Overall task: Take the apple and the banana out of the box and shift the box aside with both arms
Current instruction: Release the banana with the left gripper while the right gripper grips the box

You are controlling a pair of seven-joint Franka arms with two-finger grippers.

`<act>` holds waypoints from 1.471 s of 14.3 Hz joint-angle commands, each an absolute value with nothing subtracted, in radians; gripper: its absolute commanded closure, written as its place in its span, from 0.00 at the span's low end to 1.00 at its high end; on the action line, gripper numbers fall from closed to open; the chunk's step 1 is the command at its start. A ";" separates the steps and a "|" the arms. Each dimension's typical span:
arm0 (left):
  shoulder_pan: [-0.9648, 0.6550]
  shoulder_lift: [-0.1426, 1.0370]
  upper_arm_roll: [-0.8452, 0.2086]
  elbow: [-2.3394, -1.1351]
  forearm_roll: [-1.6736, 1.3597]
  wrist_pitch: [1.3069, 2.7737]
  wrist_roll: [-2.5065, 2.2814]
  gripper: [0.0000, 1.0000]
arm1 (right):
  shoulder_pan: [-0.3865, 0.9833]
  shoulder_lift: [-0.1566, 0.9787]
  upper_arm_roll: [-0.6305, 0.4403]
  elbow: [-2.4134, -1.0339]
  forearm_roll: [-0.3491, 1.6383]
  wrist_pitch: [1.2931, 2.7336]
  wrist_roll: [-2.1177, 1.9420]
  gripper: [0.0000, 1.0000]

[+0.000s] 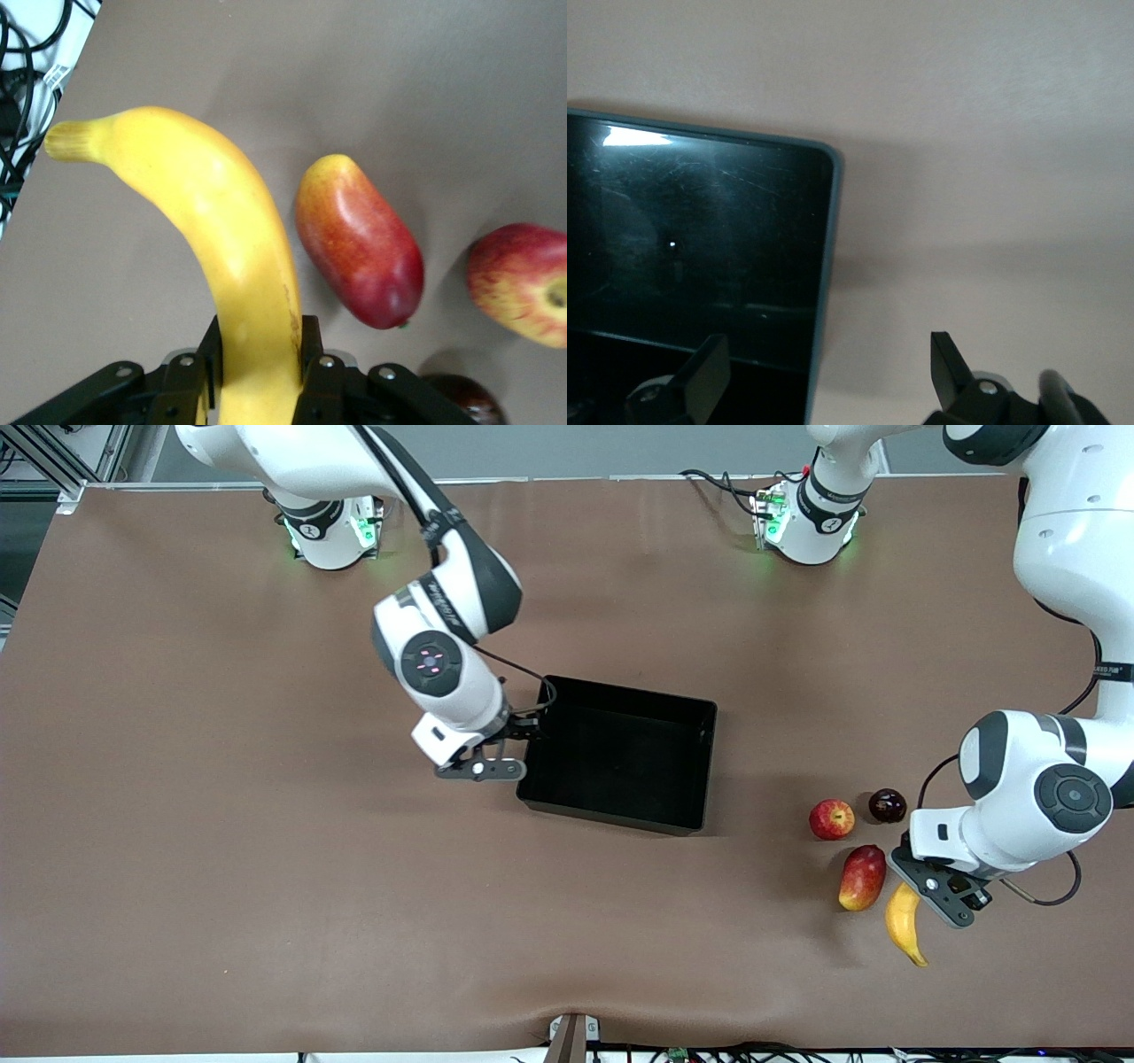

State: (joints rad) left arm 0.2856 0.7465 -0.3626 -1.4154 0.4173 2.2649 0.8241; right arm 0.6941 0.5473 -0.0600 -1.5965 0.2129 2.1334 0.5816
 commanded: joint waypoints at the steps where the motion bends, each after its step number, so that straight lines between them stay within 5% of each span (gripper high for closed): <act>1: 0.279 0.773 -0.336 -1.413 0.413 2.341 0.907 1.00 | 0.730 0.548 -0.072 -1.657 0.216 2.204 0.607 0.00; 3: 0.268 0.791 -0.296 -1.413 0.445 2.379 0.905 1.00 | 0.750 0.569 -0.074 -1.658 0.201 2.233 0.630 0.07; 5: 0.271 0.817 -0.290 -1.413 0.449 2.408 0.893 1.00 | 0.775 0.601 -0.075 -1.658 0.190 2.256 0.689 0.46; 7: 0.281 0.848 -0.290 -1.413 0.440 2.428 0.878 1.00 | 0.776 0.611 -0.074 -1.658 0.189 2.267 0.724 1.00; 15: 0.281 0.881 -0.288 -1.417 0.440 2.433 0.813 0.97 | 0.712 0.530 -0.077 -1.644 0.190 2.091 0.715 1.00; 19: 0.281 0.891 -0.288 -1.419 0.442 2.434 0.756 0.63 | 0.641 0.451 -0.077 -1.640 0.193 2.002 0.704 1.00; 21: 0.284 0.893 -0.288 -1.419 0.442 2.434 0.758 0.00 | 0.615 0.417 -0.077 -1.640 0.193 1.976 0.698 1.00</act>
State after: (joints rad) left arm 0.2832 0.8924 -0.2926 -1.4195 0.4332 2.4211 0.7740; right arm 0.6462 0.4744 -0.0907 -1.6222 0.1979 1.9981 0.7028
